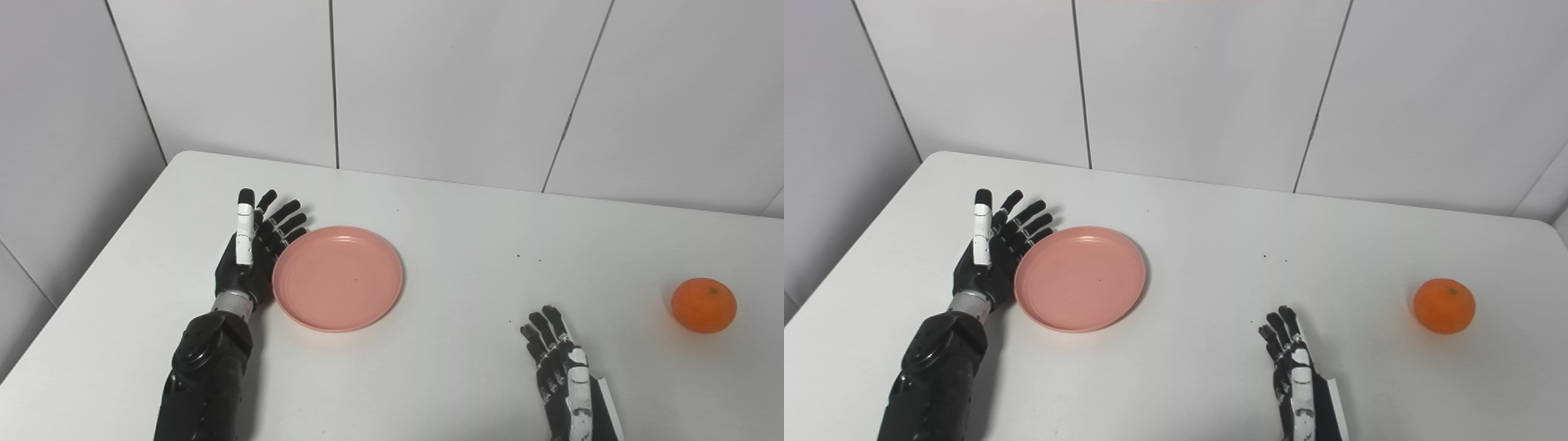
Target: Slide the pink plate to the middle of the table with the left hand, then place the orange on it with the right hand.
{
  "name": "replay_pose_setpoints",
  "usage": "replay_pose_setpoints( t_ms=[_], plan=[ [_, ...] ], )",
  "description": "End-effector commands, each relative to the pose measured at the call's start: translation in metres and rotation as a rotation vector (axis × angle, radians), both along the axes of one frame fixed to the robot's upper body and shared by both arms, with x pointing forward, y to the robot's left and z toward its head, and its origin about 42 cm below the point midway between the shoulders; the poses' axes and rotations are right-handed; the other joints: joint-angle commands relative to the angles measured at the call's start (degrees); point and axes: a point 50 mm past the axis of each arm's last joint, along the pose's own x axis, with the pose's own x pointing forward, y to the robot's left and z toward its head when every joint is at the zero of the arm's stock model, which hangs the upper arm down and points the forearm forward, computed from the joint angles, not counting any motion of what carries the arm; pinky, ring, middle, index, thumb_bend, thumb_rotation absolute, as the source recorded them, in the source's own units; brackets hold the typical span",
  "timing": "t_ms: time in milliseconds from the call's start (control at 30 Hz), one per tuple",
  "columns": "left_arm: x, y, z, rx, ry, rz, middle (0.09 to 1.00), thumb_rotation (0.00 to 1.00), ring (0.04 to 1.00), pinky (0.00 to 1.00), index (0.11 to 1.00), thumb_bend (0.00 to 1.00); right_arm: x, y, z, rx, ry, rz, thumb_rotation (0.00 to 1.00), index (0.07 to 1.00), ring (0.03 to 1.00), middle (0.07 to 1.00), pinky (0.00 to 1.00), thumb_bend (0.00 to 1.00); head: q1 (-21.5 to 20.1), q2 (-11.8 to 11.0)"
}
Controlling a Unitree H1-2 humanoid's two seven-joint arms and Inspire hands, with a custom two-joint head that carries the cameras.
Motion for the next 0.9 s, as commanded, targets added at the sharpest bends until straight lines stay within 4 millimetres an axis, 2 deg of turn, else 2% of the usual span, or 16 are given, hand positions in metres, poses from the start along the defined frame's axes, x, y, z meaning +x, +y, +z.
replay_pose_setpoints(
  t_ms=[0,333,600,867],
  plan=[
    [0.006,-0.009,0.020,-0.007,-0.059,-0.018,0.804,0.87,0.796,0.80,0.946,0.97,-0.031,0.005,-0.017,0.022,0.113,-0.017,0.99,0.934,0.910,0.919,1.00,0.82,-0.1,0.1],
    [0.005,-0.032,0.022,-0.036,-0.048,-0.034,0.792,0.88,0.765,0.77,0.938,0.93,-0.032,0.010,-0.015,0.026,0.106,-0.014,0.98,0.926,0.913,0.917,1.00,0.82,-1.4,0.8],
    [0.003,-0.048,0.020,-0.075,-0.020,-0.047,0.829,0.88,0.803,0.81,0.965,0.92,-0.034,0.015,-0.012,0.029,0.098,-0.010,0.98,0.927,0.910,0.915,1.00,0.82,-3.1,2.0],
    [0.000,-0.058,0.016,-0.108,-0.004,-0.072,0.849,0.89,0.812,0.82,0.976,0.93,-0.035,0.024,-0.013,0.033,0.100,-0.019,0.97,0.914,0.898,0.901,1.00,0.81,-6.4,1.2]
  ],
)
